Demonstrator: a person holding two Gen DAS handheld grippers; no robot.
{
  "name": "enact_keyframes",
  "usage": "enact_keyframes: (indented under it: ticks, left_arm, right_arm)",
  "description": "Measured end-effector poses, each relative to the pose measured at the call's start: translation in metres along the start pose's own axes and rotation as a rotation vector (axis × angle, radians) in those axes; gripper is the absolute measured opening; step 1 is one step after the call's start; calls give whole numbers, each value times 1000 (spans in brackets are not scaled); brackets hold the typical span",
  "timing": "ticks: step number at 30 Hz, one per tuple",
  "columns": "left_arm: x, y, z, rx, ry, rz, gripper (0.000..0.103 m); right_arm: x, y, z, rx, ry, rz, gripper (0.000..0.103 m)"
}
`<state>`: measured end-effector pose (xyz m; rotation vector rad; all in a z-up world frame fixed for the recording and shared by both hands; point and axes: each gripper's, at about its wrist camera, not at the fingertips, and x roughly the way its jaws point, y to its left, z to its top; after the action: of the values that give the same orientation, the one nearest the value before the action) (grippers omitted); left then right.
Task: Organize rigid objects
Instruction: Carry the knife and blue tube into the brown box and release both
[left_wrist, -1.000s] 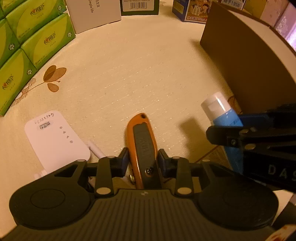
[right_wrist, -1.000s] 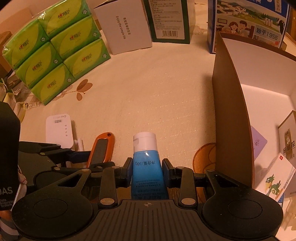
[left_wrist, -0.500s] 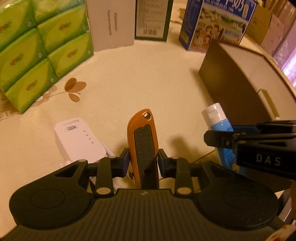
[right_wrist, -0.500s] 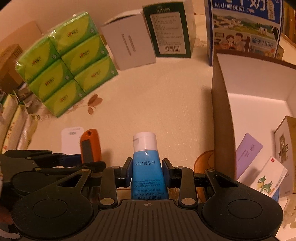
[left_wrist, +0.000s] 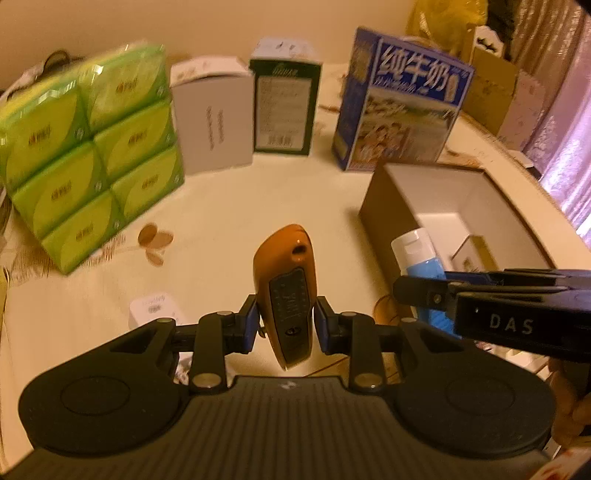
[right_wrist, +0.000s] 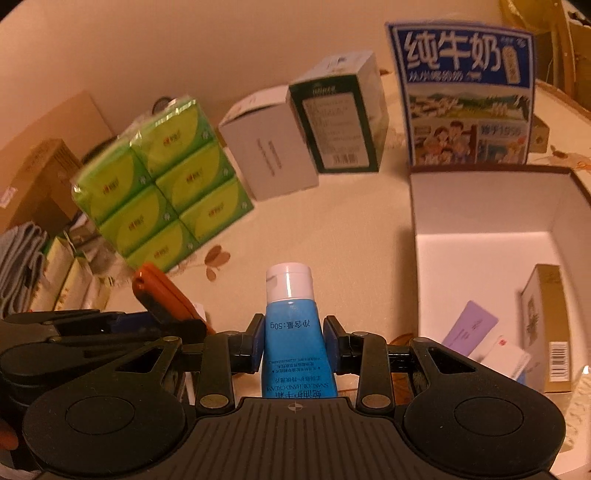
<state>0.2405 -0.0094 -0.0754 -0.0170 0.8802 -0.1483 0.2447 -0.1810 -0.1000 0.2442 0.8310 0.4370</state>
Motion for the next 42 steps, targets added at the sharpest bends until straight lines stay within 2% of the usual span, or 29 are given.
enact_keyframes:
  ticks: [5,10,18,27,42]
  left_arm:
    - [-21,-23,14,34,-58,-31,26]
    - [-35,-52,27,66,-100,-93,26]
    - [-26,-110,47,125,-114,-207,26]
    - [17,-149,59,167,-49,-261,26]
    - [83,-165,60,209,56,-224,26]
  right_arm:
    - [-28,-15,8,26,-58,-13,31]
    - [-56,-37,16,52,-115,-51,31]
    - [-83,-87,32,94,-176,-146,31]
    - [-79,-131,44,129,-182,-199,31]
    - [-36,-158,38,133,-121,-233,31]
